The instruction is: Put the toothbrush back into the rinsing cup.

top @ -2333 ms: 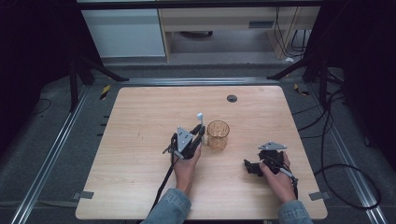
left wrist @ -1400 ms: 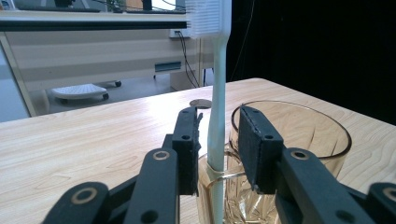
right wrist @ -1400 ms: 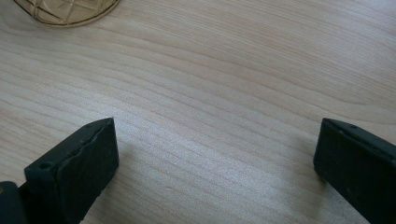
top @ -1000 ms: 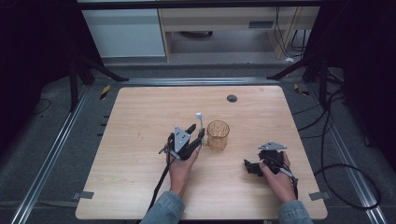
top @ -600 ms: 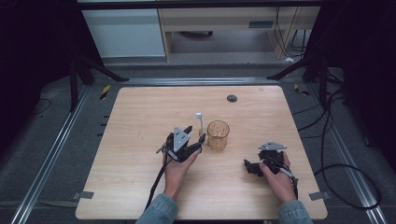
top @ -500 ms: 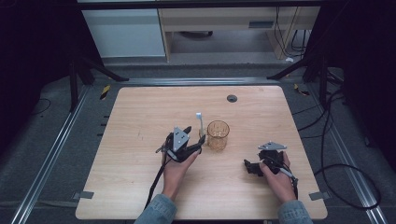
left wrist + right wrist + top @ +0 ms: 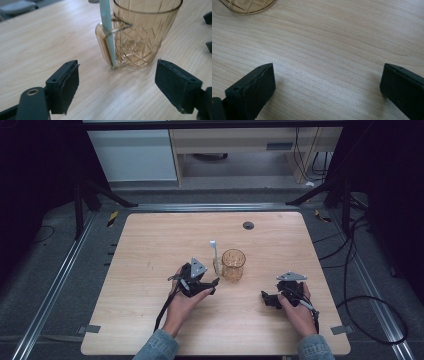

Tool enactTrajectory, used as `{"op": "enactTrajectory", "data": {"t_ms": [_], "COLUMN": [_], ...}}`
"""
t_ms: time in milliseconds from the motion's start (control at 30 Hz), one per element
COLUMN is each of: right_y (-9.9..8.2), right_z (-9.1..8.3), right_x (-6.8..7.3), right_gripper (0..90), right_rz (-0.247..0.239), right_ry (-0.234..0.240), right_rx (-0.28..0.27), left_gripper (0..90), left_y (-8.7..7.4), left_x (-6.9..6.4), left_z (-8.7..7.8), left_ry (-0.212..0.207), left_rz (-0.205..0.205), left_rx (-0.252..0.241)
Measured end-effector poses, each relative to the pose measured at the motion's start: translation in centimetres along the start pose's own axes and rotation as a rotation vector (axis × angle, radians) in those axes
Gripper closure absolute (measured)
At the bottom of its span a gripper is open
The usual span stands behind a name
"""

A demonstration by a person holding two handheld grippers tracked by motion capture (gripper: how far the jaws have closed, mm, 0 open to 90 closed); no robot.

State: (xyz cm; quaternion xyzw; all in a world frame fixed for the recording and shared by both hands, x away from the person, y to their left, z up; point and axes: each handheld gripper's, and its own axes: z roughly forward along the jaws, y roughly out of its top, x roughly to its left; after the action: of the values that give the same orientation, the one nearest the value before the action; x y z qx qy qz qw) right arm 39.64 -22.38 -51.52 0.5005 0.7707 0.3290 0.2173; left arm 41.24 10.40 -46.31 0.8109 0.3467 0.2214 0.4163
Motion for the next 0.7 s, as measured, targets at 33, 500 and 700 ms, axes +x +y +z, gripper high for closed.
{"op": "enactTrajectory", "data": {"t_ms": [33, 500, 700], "right_y": [0.0, 0.0, 0.0], "right_z": [0.0, 0.0, 0.0], "right_x": [0.0, 0.0, 0.0], "right_gripper": [0.3, 0.4, 0.3], "right_rz": [0.000, 0.001, 0.001], "right_ry": [0.000, 0.001, 0.001], "right_rx": [0.000, 0.000, -0.001], "left_gripper": [18.1, 10.7, 9.2], "left_y": [0.0, 0.9, 0.8], "left_x": [0.0, 0.6, 1.9], "left_z": [-0.1, -1.3, -2.7], "left_ry": [0.012, -0.040, -0.016], "left_rz": [0.006, 0.044, 0.029], "left_rx": [0.002, 0.102, 0.142]}}
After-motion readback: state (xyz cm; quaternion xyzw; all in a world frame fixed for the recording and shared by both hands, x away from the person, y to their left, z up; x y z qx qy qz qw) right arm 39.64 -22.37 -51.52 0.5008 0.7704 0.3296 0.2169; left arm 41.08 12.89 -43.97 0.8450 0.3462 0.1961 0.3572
